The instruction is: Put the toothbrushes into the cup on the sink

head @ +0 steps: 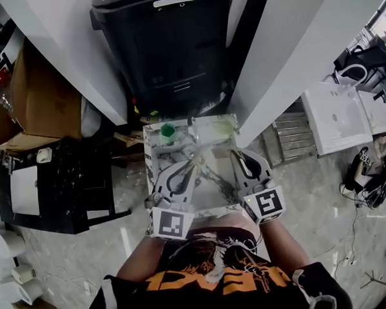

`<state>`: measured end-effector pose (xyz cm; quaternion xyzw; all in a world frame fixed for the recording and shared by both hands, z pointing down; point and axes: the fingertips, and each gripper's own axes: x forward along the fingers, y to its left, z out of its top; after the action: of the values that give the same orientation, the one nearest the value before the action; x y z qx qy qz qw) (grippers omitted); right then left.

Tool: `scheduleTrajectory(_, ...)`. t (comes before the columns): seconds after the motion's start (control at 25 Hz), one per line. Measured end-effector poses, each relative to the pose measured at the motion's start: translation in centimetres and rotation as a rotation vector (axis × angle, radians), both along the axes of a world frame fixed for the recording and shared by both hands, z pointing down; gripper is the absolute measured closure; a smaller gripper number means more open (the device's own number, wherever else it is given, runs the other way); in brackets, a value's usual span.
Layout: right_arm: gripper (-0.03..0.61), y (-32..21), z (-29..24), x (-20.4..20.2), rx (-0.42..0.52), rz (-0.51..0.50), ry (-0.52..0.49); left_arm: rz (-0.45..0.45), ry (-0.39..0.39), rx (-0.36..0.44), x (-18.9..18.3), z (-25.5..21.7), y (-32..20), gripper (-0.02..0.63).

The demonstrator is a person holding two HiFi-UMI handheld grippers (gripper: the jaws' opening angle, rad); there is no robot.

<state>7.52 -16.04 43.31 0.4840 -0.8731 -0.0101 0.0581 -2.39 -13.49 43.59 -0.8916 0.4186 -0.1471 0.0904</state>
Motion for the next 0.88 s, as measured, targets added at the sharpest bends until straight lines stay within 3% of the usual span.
scheduleTrajectory(0.16,0.545,-2.2,1.2,1.8,-0.059,0.007,0.036,-0.002,-0.022,-0.014,1.6,0.9,-1.6,0.559)
scheduleTrajectory(0.52,0.546,-8.1,3.1,5.7,-0.031,0.032,0.044,-0.020,-0.072,-0.014,4.6,2.5,-5.6,0.558)
scheduleTrajectory(0.88,0.546,-14.0,7.7,8.1,-0.078,0.054,0.060,-0.037,-0.115,-0.050,6.0,4.4,-6.9,0.558)
